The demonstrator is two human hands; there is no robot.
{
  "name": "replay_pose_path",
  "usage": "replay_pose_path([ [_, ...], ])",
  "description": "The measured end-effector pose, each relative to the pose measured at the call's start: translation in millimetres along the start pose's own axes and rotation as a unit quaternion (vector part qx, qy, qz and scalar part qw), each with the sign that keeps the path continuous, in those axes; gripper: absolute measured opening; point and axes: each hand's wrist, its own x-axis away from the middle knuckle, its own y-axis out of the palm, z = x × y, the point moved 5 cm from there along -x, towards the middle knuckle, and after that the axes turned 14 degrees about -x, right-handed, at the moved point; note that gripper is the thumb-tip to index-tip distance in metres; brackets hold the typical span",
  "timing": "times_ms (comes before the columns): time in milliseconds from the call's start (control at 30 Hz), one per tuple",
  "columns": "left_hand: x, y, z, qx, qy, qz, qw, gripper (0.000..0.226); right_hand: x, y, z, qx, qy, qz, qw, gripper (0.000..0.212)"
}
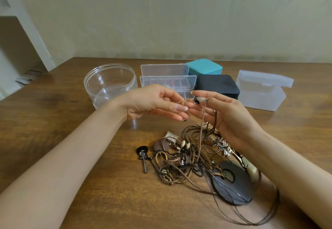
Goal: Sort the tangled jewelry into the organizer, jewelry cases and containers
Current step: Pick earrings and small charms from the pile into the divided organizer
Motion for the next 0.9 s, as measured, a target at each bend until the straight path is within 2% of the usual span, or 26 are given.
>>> replay_pose_path([
  [133, -5, -6, -4, 0.003, -0.004, 0.086, 0.996, 0.023, 2, 0, 3, 0.018, 0.003, 0.000, 1.000, 0.020],
  [233, -4, -11, -4, -0.015, 0.006, 0.118, 0.993, 0.013, 3, 1, 7, 0.025, 0.010, -0.004, 1.000, 0.021],
  [433, 2, -11, 4, -0.089, 0.034, 0.109, 0.989, 0.022, 2, 1, 7, 0.015, 0.007, -0.006, 1.000, 0.023],
  [600, 3, -10, 8, -0.121, 0.049, 0.129, 0.983, 0.017, 2, 2, 8, 0.025, -0.005, -0.019, 0.999, 0.031],
  [667, 4, -14, 10, -0.140, 0.058, 0.153, 0.976, 0.013, 2, 2, 7, 0.070, -0.008, -0.031, 0.997, 0.026],
  [733, 7, -23, 11, -0.156, 0.066, 0.196, 0.966, 0.009, 1, 3, 3, 0.167, -0.026, -0.051, 0.984, 0.018],
  [833, 14, -42, 12, -0.215, 0.069, 0.298, 0.928, 0.004, 1, 9, -3, 0.363, -0.063, -0.105, 0.924, 0.016],
  [900, 18, -53, 12, -0.268, 0.070, 0.365, 0.889, 0.002, 1, 11, -6, 0.411, -0.058, -0.132, 0.900, 0.021],
])
